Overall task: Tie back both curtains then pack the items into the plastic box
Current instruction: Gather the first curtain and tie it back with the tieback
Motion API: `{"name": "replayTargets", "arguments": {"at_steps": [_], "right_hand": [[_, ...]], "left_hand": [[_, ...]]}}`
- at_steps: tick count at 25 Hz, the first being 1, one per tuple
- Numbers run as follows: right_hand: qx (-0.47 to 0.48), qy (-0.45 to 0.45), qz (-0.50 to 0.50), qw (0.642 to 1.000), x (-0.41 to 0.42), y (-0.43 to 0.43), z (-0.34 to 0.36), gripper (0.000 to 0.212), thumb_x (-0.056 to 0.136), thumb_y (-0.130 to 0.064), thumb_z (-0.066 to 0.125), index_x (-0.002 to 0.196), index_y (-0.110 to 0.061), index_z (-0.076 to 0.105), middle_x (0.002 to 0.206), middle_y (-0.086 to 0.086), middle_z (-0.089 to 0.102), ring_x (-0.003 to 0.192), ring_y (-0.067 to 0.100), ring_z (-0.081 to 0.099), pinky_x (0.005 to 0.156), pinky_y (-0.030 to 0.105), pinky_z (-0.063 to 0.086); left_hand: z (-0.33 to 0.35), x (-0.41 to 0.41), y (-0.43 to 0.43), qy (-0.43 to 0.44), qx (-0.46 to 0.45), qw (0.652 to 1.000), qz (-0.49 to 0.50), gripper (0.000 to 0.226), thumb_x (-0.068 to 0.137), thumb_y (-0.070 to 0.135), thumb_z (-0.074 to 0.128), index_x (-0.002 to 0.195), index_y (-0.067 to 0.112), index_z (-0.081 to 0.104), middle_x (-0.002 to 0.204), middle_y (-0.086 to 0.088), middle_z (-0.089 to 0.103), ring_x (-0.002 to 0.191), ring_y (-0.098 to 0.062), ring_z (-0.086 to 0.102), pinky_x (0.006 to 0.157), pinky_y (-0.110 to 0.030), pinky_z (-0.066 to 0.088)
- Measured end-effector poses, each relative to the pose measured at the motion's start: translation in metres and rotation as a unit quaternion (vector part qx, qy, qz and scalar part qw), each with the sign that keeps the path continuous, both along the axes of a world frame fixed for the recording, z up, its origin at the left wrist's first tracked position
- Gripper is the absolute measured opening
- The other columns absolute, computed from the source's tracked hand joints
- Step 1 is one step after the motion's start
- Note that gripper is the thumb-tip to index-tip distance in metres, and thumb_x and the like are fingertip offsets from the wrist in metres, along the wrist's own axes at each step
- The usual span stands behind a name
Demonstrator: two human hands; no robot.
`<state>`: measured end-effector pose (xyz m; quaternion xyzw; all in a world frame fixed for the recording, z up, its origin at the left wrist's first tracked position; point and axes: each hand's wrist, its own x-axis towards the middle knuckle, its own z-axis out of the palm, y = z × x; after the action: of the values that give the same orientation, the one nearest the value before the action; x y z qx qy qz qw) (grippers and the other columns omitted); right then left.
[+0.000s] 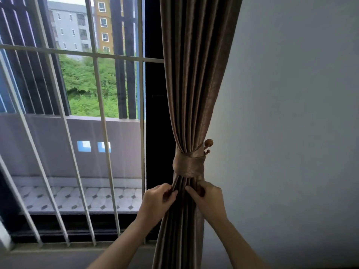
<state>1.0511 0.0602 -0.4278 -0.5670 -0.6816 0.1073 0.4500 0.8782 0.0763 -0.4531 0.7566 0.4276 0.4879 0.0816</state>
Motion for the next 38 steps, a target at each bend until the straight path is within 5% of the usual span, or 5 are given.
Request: {"name": "replayTargets", "arguments": {"at_steps": [10, 16, 26, 33, 38], "right_hand": [[-0.059, -0.008, -0.052, 0.997, 0.018, -0.010, -0.008, 0.018, 0.085, -0.033, 0.065, 0.086, -0.015, 0.065, 0.079, -0.002, 0.066, 0.070, 0.013, 0.061, 0.064, 0.024, 0.048], [-0.120, -0.103, -0.062, 0.985, 0.006, -0.020, -0.043, 0.044, 0.086, -0.030, 0.063, 0.056, -0.030, 0.031, 0.055, -0.015, 0.042, 0.048, 0.000, 0.041, 0.044, 0.011, 0.031], [-0.139, -0.123, -0.152, 0.971, 0.045, -0.010, -0.037, 0.031, 0.089, -0.020, 0.054, 0.062, -0.014, 0.041, 0.062, 0.002, 0.052, 0.062, 0.027, 0.055, 0.050, 0.029, 0.040], [-0.117, -0.071, -0.077, 0.988, 0.040, -0.028, -0.046, 0.022, 0.084, -0.034, 0.065, 0.090, -0.014, 0.064, 0.079, -0.003, 0.062, 0.071, 0.015, 0.059, 0.066, 0.025, 0.045], [0.023, -0.064, -0.072, 0.995, 0.020, -0.012, -0.024, 0.024, 0.086, -0.031, 0.065, 0.083, -0.007, 0.069, 0.070, 0.001, 0.067, 0.059, 0.014, 0.058, 0.055, 0.013, 0.039]], "left_hand": [[-0.007, -0.003, -0.008, 0.049, -0.058, 0.996, 0.044, 0.015, 0.085, 0.019, 0.064, 0.076, 0.012, 0.054, 0.063, 0.009, 0.049, 0.055, -0.010, 0.047, 0.051, -0.015, 0.035], [-0.029, -0.005, -0.011, 0.149, -0.157, 0.970, 0.106, 0.023, 0.092, 0.018, 0.052, 0.071, 0.016, 0.042, 0.058, 0.009, 0.040, 0.057, -0.016, 0.047, 0.050, -0.021, 0.029], [-0.021, -0.007, -0.022, 0.134, -0.154, 0.967, 0.151, 0.019, 0.093, 0.009, 0.045, 0.075, 0.013, 0.041, 0.070, -0.004, 0.049, 0.062, -0.025, 0.051, 0.055, -0.028, 0.031], [-0.021, -0.012, -0.029, 0.138, -0.177, 0.968, 0.111, 0.022, 0.089, 0.029, 0.055, 0.077, 0.011, 0.049, 0.068, 0.001, 0.052, 0.065, -0.024, 0.055, 0.055, -0.033, 0.044], [0.001, -0.003, -0.011, 0.102, -0.079, 0.987, 0.100, 0.026, 0.091, 0.027, 0.056, 0.077, 0.005, 0.058, 0.067, -0.004, 0.057, 0.059, -0.023, 0.056, 0.055, -0.034, 0.048]]}}
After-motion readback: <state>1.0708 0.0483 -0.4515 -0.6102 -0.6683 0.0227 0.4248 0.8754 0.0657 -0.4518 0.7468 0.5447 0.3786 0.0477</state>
